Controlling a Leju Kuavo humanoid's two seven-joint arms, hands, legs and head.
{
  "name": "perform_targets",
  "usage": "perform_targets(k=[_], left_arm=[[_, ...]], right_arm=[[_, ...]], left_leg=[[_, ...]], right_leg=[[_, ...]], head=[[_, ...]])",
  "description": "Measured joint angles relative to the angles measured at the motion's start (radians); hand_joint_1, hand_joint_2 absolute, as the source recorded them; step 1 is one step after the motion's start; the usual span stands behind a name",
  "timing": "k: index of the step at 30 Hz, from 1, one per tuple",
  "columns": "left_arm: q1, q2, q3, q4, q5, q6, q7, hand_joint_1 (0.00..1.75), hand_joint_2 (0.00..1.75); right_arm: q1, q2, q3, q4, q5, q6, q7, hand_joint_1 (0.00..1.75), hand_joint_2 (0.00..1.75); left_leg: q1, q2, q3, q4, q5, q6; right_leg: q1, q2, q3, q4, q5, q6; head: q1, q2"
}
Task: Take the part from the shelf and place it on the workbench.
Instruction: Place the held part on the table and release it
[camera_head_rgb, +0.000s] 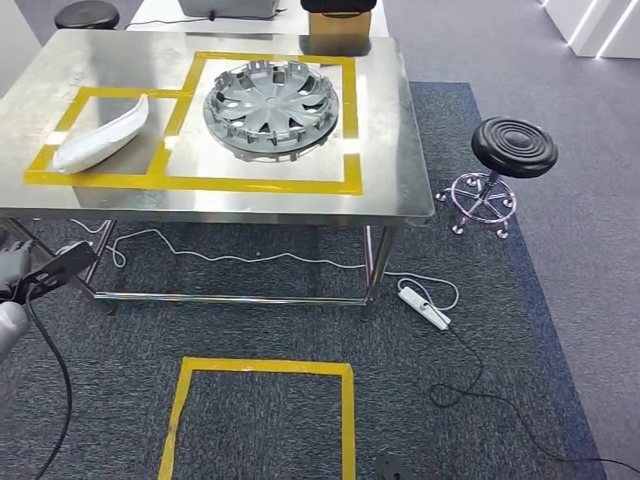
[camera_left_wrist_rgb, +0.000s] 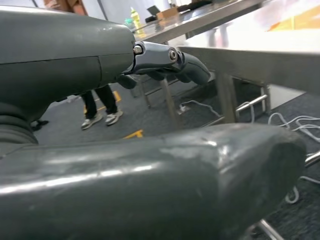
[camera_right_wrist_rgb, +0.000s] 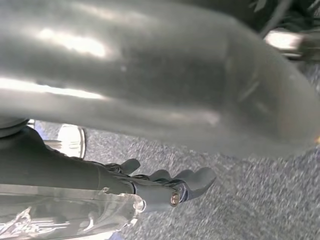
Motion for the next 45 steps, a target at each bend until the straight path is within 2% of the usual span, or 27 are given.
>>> perform_targets(k=[2, 4, 6, 8, 9, 10, 12, 13, 14, 15, 17, 20, 22, 24, 25, 26, 27, 30, 31, 33, 35, 37, 39, 41, 42, 43, 45], left_arm=[[0.019, -0.003, 0.008, 0.0, 0.009, 0.003, 0.001, 0.0, 0.0], [0.045, -0.006, 0.017, 0.0, 0.017, 0.007, 0.001, 0.0, 0.0], [0.07, -0.007, 0.023, 0.001, 0.024, 0.012, 0.0, 0.0, 0.0], [0.089, -0.009, 0.03, 0.001, 0.029, 0.017, 0.0, 0.0, 0.0], [0.1, -0.012, 0.034, 0.001, 0.033, 0.021, -0.001, 0.0, 0.0], [0.115, -0.016, 0.039, 0.001, 0.036, 0.025, -0.002, 0.0, 0.0], [0.149, -0.026, 0.047, 0.001, 0.047, 0.034, -0.005, 0.0, 0.0], [0.164, -0.031, 0.052, 0.001, 0.052, 0.037, -0.007, 0.0, 0.0], [0.177, -0.039, 0.058, 0.001, 0.058, 0.042, -0.009, 0.0, 0.44], [0.188, -0.048, 0.064, 0.001, 0.064, 0.046, -0.011, 0.0, 0.87], [0.218, -0.068, 0.076, 0.001, 0.077, 0.054, -0.013, 0.0, 1.75], [0.277, -0.101, 0.098, 0.001, 0.097, 0.056, -0.006, 0.0, 1.75], [0.306, -0.121, 0.112, 0.002, 0.106, 0.059, -0.001, 0.0, 1.75], [0.327, -0.134, 0.12, 0.002, 0.117, 0.057, 0.002, 0.0, 1.75], [0.338, -0.141, 0.122, 0.002, 0.124, 0.049, 0.007, 0.0, 1.75], [0.351, -0.146, 0.123, 0.003, 0.131, 0.035, 0.016, 0.0, 1.75], [0.366, -0.153, 0.124, 0.004, 0.136, 0.015, 0.032, 0.0, 1.75], [0.425, -0.189, 0.124, 0.007, 0.141, -0.043, 0.082, 0.0, 1.75], [0.445, -0.202, 0.124, 0.008, 0.142, -0.06, 0.095, 0.0, 1.75], [0.486, -0.225, 0.124, 0.01, 0.144, -0.104, 0.122, 0.0, 1.75], [0.528, -0.246, 0.124, 0.014, 0.147, -0.166, 0.149, 0.0, 1.75], [0.568, -0.262, 0.124, 0.017, 0.151, -0.222, 0.17, 0.0, 1.75], [0.6, -0.272, 0.124, 0.022, 0.158, -0.258, 0.187, 0.0, 1.75], [0.629, -0.282, 0.128, 0.025, 0.169, -0.288, 0.204, 0.0, 1.75], [0.641, -0.287, 0.131, 0.027, 0.175, -0.3, 0.211, 0.0, 1.75], [0.651, -0.292, 0.136, 0.028, 0.182, -0.311, 0.218, 0.0, 1.75], [0.663, -0.303, 0.144, 0.03, 0.195, -0.333, 0.23, 0.0, 1.75]], right_arm=[[-0.002, -0.001, 0.0, -0.001, 0.001, 0.0, 0.0, 0.0, 0.0], [0.001, -0.001, 0.001, -0.001, 0.001, 0.0, 0.001, 0.0, 0.0], [0.002, -0.001, 0.001, -0.001, 0.001, 0.0, 0.002, 0.0, 0.0], [0.002, -0.001, 0.001, -0.001, 0.001, 0.0, 0.002, 0.0, 0.0], [0.003, -0.001, 0.001, -0.001, 0.001, 0.0, 0.002, 0.0, 0.0], [0.005, 0.0, 0.001, -0.001, 0.001, 0.001, 0.002, 0.0, 0.0], [0.009, 0.0, 0.0, -0.001, 0.0, 0.001, 0.001, 0.0, 0.0], [0.01, 0.0, 0.0, -0.001, -0.001, 0.001, 0.001, 0.0, 0.0], [0.011, -0.001, 0.0, -0.002, -0.002, 0.0, 0.001, 0.0, 0.0], [0.011, -0.001, 0.0, -0.002, -0.002, 0.0, 0.001, 0.0, 0.0], [0.012, -0.002, 0.0, -0.002, -0.003, 0.0, 0.0, 0.0, 0.0], [0.021, -0.001, 0.0, -0.002, -0.004, 0.0, 0.0, 0.0, 0.0], [0.026, 0.0, 0.0, -0.002, -0.004, 0.0, 0.0, 0.0, 0.87], [0.026, 0.0, 0.0, -0.002, -0.005, 0.0, 0.0, 0.0, 1.75], [0.026, 0.0, 0.0, -0.002, -0.006, 0.0, 0.001, 0.0, 1.75], [0.027, 0.0, 0.0, -0.002, -0.007, 0.0, 0.002, 0.0, 1.75], [0.028, 0.0, 0.0, -0.002, -0.007, 0.0, 0.004, 0.0, 1.75], [0.027, 0.0, 0.0, -0.002, -0.002, 0.001, 0.01, 0.0, 1.75], [0.025, 0.0, 0.0, -0.002, 0.0, 0.002, 0.011, 0.0, 1.75], [0.023, 0.0, 0.001, -0.002, 0.004, 0.004, 0.016, 0.0, 1.75], [0.023, 0.0, 0.001, -0.002, 0.008, 0.007, 0.022, 0.0, 0.87], [0.021, 0.0, 0.003, -0.002, 0.011, 0.013, 0.025, 0.0, 0.0], [0.019, 0.0, 0.006, -0.002, 0.011, 0.019, 0.025, 0.0, 0.0], [0.02, 0.0, 0.007, -0.002, 0.01, 0.022, 0.025, 0.0, 0.0], [0.02, 0.0, 0.007, -0.002, 0.008, 0.023, 0.024, 0.0, 0.0], [0.02, 0.0, 0.007, -0.002, 0.006, 0.024, 0.023, 0.0, 0.0], [0.019, 0.0, 0.007, -0.002, 0.003, 0.027, 0.02, 0.0, 0.0]], left_leg=[[0.004, 0.001, -0.005, -0.005, 0.017, -0.01], [0.006, 0.0, -0.008, -0.014, 0.028, -0.022], [0.005, -0.002, -0.023, 0.013, -0.019, -0.031], [0.006, -0.004, -0.052, 0.112, -0.112, -0.039], [0.007, -0.004, -0.067, 0.175, -0.143, -0.044], [0.008, -0.004, -0.076, 0.227, -0.152, -0.049], [0.014, -0.003, -0.057, 0.248, -0.111, -0.06], [0.019, -0.003, -0.023, 0.209, -0.081, -0.066], [0.024, -0.002, 0.023, 0.147, -0.069, -0.075], [0.027, -0.003, 0.068, 0.082, -0.072, -0.076], [0.027, -0.003, 0.119, 0.002, -0.1, -0.06], [0.022, 0.0, 0.113, -0.003, -0.1, -0.021], [0.023, 0.002, 0.102, -0.003, -0.088, -0.003], [0.022, 0.0, 0.086, -0.003, -0.076, 0.003], [0.021, 0.001, 0.079, -0.003, -0.071, 0.004], [0.02, 0.001, 0.074, -0.003, -0.066, 0.003], [0.02, 0.001, 0.07, -0.003, -0.063, 0.002], [0.018, 0.001, 0.066, -0.003, -0.056, -0.005], [0.017, 0.001, 0.064, -0.003, -0.054, -0.009], [0.017, 0.001, 0.062, -0.006, -0.048, -0.02], [0.019, 0.001, 0.061, -0.008, -0.049, -0.031], [0.019, -0.001, 0.038, 0.04, -0.089, -0.037], [0.017, -0.002, -0.015, 0.159, -0.158, -0.04], [0.017, -0.002, -0.051, 0.248, -0.188, -0.043], [0.017, -0.002, -0.044, 0.244, -0.176, -0.043], [0.018, -0.002, -0.019, 0.203, -0.149, -0.043], [0.018, -0.001, 0.055, 0.073, -0.097, -0.042]], right_leg=[[0.007, 0.0, 0.034, -0.065, -0.012, -0.009], [0.006, -0.001, 0.028, -0.085, 0.008, -0.004], [-0.003, -0.001, 0.02, -0.11, 0.038, -0.003], [-0.008, 0.0, 0.002, -0.12, 0.064, -0.005], [-0.01, 0.0, -0.01, -0.12, 0.074, -0.003], [-0.012, -0.001, -0.023, -0.119, 0.084, -0.001], [-0.019, -0.001, -0.05, -0.114, 0.101, 0.006], [-0.023, -0.001, -0.063, -0.108, 0.108, 0.012], [-0.025, -0.001, -0.077, -0.1, 0.113, 0.018], [-0.024, -0.001, -0.09, -0.089, 0.116, 0.025], [-0.021, 0.0, -0.106, -0.071, 0.123, 0.035], [-0.026, 0.0, -0.116, -0.061, 0.126, 0.046], [-0.029, -0.001, -0.145, 0.01, 0.07, 0.056], [-0.029, -0.002, -0.194, 0.146, -0.013, 0.064], [-0.029, -0.002, -0.209, 0.2, -0.039, 0.065], [-0.029, -0.002, -0.208, 0.222, -0.048, 0.064], [-0.029, -0.002, -0.185, 0.205, -0.04, 0.061], [-0.026, -0.001, -0.045, 0.005, 0.017, 0.048], [-0.023, 0.0, -0.016, -0.043, 0.024, 0.045], [-0.019, 0.001, -0.003, -0.066, 0.023, 0.044], [-0.021, 0.001, -0.003, -0.076, 0.033, 0.035], [-0.025, 0.001, -0.002, -0.09, 0.044, 0.024], [-0.024, -0.001, -0.008, -0.092, 0.05, 0.019], [-0.023, -0.002, -0.013, -0.092, 0.053, 0.018], [-0.022, -0.002, -0.016, -0.091, 0.055, 0.019], [-0.023, -0.002, -0.018, -0.089, 0.057, 0.021], [-0.021, -0.002, -0.025, -0.077, 0.056, 0.028]], head=[[0.0, 0.0], [0.0, 0.0], [-0.004, 0.0], [-0.007, 0.0], [-0.008, 0.0], [-0.008, 0.0], [-0.008, 0.0], [-0.008, 0.0], [-0.009, 0.0], [-0.011, 0.0], [-0.012, 0.0], [-0.012, 0.0], [-0.008, 0.0], [-0.004, 0.0], [-0.003, 0.0], [-0.003, 0.0], [-0.003, 0.0], [-0.004, 0.0], [-0.004, 0.0], [-0.004, 0.0], [-0.005, 0.0], [-0.006, 0.0], [-0.006, 0.0], [-0.006, 0.0], [-0.006, 0.0], [-0.006, 0.0], [-0.007, 0.0]])
